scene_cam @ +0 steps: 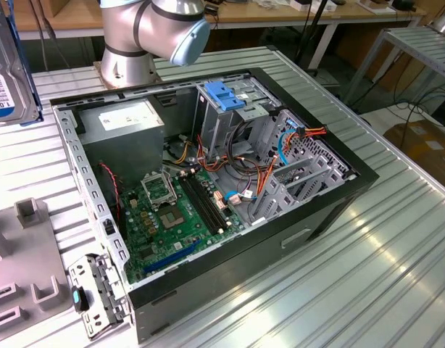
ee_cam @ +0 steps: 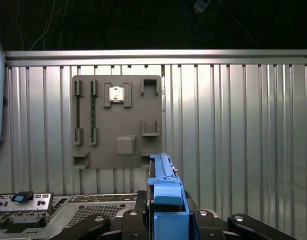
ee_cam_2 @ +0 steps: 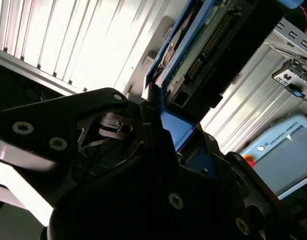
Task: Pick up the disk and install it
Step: 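Pick up the disk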
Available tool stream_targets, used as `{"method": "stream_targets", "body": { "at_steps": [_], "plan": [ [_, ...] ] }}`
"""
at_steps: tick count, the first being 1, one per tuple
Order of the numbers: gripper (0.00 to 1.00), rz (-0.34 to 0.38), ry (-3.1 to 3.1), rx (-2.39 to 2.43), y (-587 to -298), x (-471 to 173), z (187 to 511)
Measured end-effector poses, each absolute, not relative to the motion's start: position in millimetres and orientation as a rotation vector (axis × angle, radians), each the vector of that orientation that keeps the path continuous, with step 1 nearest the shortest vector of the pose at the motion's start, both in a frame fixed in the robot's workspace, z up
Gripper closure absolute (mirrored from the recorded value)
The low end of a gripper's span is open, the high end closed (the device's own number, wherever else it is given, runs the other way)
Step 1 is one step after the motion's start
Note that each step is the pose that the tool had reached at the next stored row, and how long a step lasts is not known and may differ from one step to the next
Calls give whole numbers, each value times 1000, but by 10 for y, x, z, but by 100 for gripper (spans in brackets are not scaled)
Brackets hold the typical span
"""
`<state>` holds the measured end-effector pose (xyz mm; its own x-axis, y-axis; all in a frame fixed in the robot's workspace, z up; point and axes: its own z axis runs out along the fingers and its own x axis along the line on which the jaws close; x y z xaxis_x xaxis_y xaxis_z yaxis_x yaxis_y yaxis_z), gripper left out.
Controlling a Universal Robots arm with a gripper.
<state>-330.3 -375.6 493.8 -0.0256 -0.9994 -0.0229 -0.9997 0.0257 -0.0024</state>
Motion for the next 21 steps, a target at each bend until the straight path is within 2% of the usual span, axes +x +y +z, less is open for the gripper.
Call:
{"method": "stream_targets", "body": {
  "at_steps": [21],
  "plan": [
    [63,22,2237,-2180,-3844,-3016,4938]
  ]
}}
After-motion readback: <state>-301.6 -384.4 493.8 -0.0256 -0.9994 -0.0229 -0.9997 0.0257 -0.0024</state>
